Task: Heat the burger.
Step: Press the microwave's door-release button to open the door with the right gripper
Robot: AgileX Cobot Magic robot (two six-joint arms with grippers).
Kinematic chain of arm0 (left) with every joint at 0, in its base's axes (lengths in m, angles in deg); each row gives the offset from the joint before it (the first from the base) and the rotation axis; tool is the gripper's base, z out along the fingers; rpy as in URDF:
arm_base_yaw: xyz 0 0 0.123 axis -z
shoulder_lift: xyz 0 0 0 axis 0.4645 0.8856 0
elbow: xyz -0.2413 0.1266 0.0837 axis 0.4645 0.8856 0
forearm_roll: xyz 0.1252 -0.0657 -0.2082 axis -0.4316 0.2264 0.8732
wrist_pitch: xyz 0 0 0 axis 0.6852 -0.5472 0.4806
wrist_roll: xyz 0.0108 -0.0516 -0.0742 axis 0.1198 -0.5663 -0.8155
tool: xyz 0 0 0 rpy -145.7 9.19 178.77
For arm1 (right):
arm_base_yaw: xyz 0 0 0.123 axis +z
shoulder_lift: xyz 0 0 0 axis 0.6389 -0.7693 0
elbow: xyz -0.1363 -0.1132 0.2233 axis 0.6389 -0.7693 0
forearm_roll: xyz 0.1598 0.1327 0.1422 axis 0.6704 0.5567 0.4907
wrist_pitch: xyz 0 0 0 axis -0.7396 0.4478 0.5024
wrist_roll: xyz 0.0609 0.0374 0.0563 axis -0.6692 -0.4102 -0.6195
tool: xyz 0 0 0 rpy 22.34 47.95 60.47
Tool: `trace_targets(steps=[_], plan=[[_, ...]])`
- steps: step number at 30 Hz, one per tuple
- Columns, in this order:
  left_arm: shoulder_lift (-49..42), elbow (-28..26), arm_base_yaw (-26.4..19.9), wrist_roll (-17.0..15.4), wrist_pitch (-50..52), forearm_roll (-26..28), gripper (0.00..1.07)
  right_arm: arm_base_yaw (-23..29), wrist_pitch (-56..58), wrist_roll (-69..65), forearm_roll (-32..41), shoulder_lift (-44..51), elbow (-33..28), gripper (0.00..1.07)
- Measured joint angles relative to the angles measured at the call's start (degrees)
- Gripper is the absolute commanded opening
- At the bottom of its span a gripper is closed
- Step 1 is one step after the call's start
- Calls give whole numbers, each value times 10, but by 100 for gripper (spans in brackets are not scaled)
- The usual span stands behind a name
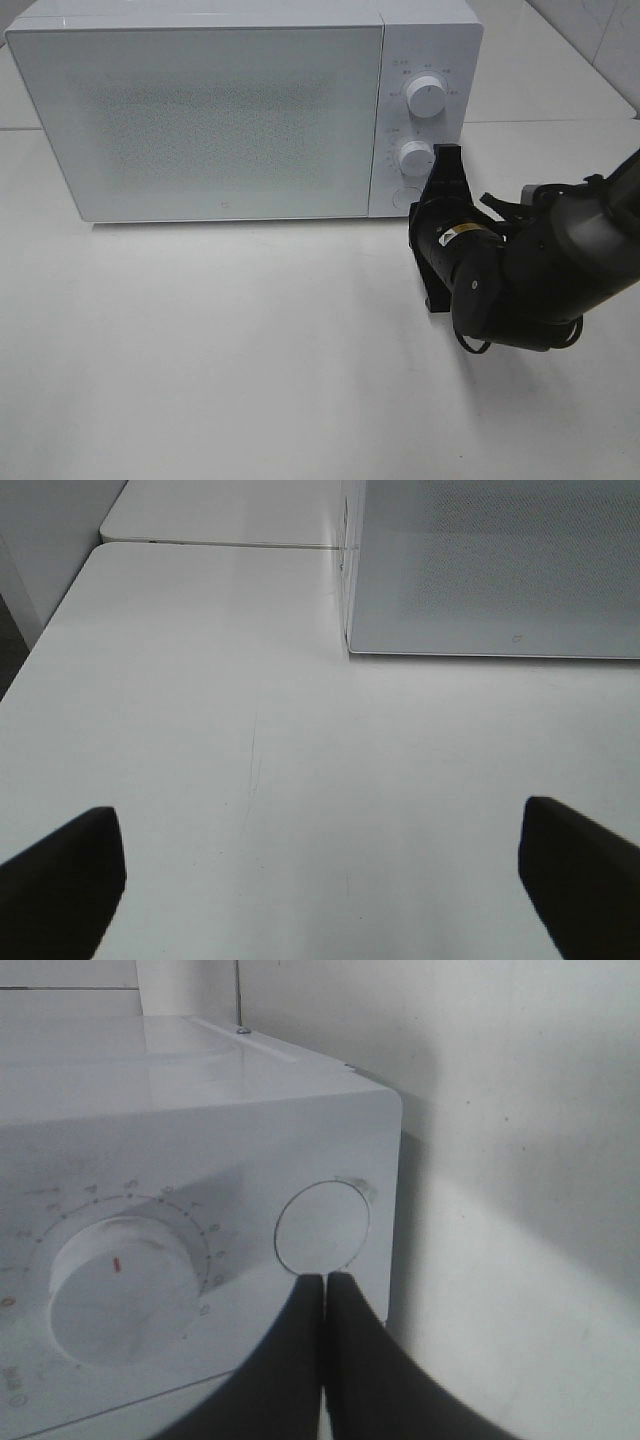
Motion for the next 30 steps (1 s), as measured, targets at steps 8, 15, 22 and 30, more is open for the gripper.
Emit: trace_targets(steps=[8,15,22,30], plan=[[0,0,0,0,0,0,100,-6,13,0,-3,-24,30,0],[0,0,0,0,0,0,100,-30,23,2,-9,-42,56,0],[0,0,0,0,0,0,100,-33,28,3,-16,-56,70,0],[0,0,0,0,0,0,100,-41,26,27,-14,-63,90,0]])
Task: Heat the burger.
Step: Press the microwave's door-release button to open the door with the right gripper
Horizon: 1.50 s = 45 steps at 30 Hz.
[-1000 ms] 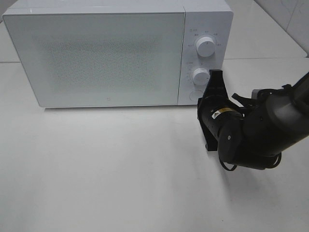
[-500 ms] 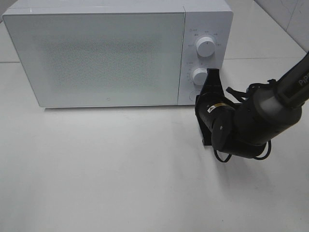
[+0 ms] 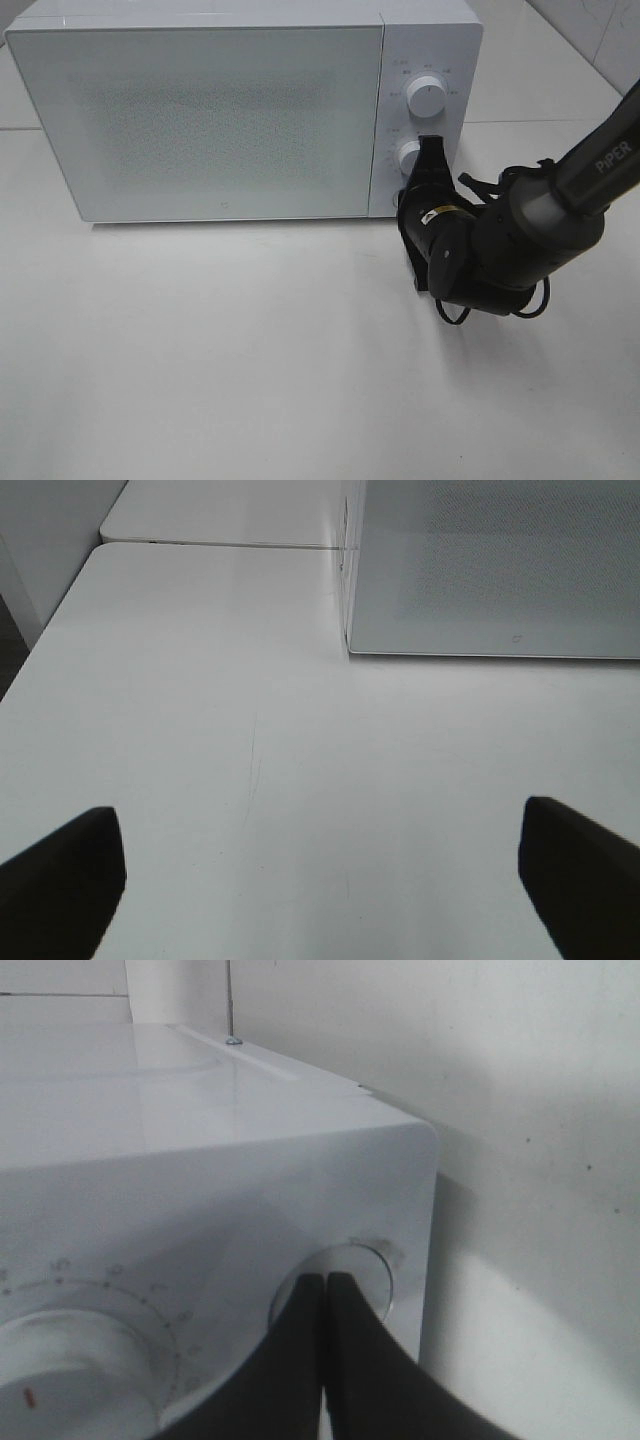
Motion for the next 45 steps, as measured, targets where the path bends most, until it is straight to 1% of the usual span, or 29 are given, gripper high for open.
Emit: trace_targets(steps=[17,23,28,31,45], plan=[[0,0,0,0,0,0,100,-4,14,0,13,-3,18,0],[0,0,0,0,0,0,100,2,10,15,42,-7,33,0],[0,0,0,0,0,0,100,11,-18,29,72,-38,61,0],[0,0,0,0,0,0,100,15,-20,38,88,-42,68,0],[0,0,0,0,0,0,100,16,-20,46,90,-43,69,0]])
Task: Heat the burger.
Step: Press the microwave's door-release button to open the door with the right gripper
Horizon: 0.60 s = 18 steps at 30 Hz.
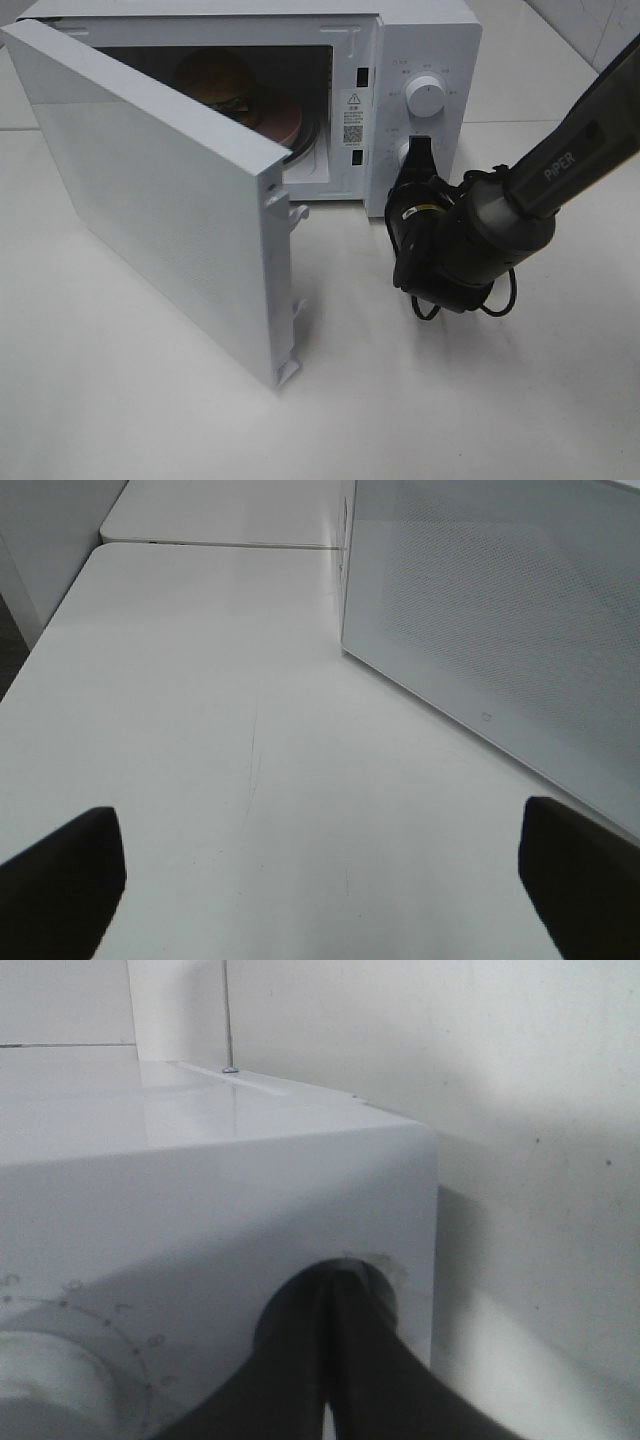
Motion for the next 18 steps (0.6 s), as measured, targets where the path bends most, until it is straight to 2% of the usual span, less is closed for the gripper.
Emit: trace_targets(steps=[13,18], plan=[[0,0,0,0,0,0,100,-7,22,-1,-32,23,-21,0],[0,0,0,0,0,0,100,-15,80,8,-49,57,-37,0]])
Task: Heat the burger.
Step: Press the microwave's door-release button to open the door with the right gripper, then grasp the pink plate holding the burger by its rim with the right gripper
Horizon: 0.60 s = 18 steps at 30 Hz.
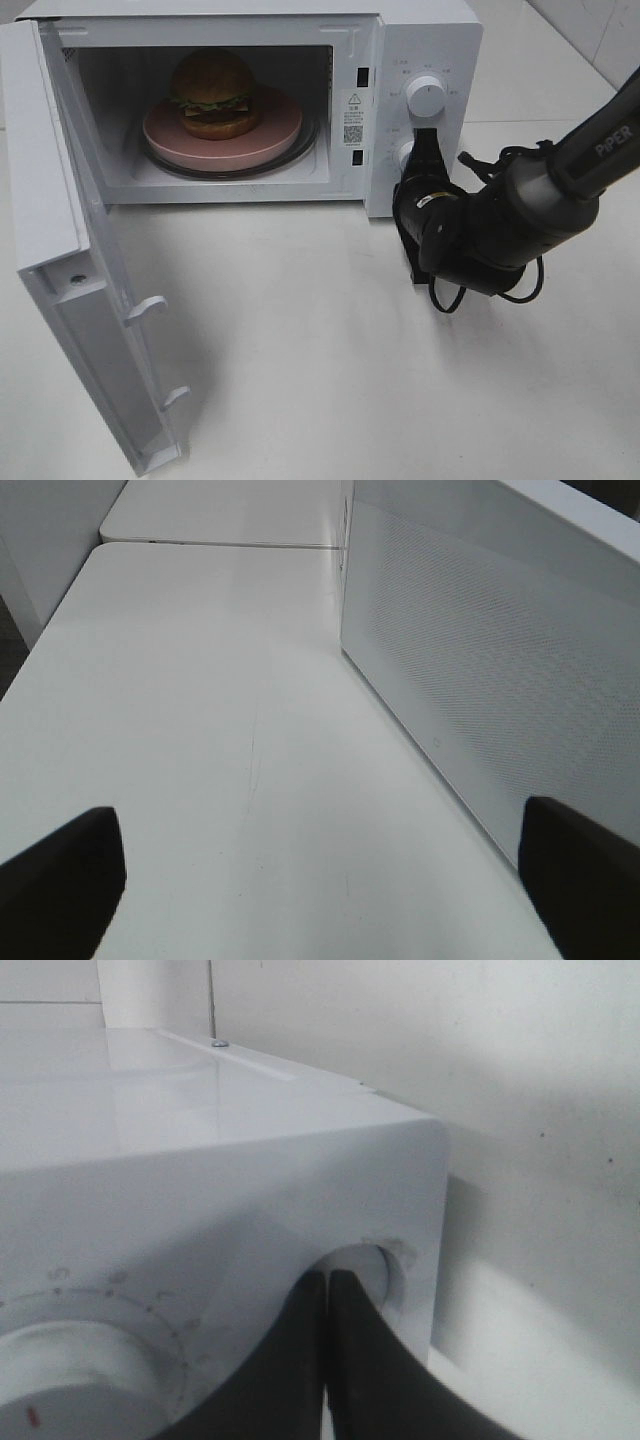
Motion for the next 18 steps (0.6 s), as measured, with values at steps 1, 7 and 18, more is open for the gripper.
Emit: trace_targets(steps=[1,7,18], plan=[[0,0,0,0,0,0,100,0,0,0,0,0,0,0],[0,0,0,0,0,0,100,0,45,44,-21,37,-19,0],[0,0,0,0,0,0,100,0,174,241,-40,113,-60,1]])
